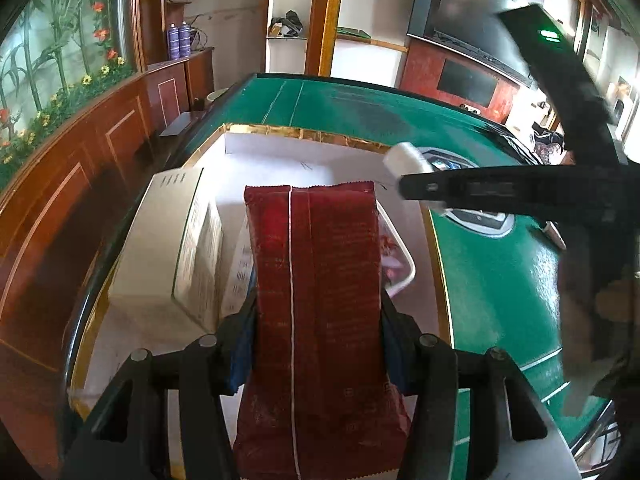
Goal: Organize objects
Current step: 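Carry the red packet and white bottle into the tray and release both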
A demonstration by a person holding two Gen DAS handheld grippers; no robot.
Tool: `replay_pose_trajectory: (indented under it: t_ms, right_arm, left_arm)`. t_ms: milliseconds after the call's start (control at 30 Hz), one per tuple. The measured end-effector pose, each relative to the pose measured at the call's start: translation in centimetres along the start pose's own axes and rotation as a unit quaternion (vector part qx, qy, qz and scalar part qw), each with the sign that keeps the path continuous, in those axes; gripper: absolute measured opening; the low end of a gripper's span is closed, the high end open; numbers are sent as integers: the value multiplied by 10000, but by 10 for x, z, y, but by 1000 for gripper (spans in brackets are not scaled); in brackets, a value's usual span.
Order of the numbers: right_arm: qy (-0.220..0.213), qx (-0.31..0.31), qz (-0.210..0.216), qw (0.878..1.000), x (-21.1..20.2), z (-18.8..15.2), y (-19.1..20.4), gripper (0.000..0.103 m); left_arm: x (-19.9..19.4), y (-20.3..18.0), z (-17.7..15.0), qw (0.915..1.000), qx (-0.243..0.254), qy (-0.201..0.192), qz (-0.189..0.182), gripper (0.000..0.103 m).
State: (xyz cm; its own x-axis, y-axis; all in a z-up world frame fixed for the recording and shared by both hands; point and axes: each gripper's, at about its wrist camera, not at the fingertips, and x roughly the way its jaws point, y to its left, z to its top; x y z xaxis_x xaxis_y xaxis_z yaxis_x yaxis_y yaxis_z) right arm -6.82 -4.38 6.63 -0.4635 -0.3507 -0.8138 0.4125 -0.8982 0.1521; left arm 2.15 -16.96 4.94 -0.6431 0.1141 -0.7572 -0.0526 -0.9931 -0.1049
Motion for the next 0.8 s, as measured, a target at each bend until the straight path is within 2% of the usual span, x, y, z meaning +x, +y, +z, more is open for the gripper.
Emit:
replay_pose_trajectory:
  t_ms: [300,467,667,800]
  right_arm:
    - [233,-77,-257,9994,48,34,14,27]
    - [274,119,-185,9994,64,47,8,27]
    - [382,292,-167,9987,80,52,5,27]
    - [413,358,-154,9984,84,52,2,27]
  left_arm:
    - [14,15,17,9997,-190,-37,-138,53]
    - [23,22,26,9992,-356,-38,-167,54]
    - [36,23,37,9992,-387,-9,-65,56]
    - [44,32,47,9982,-588,56,-127,57]
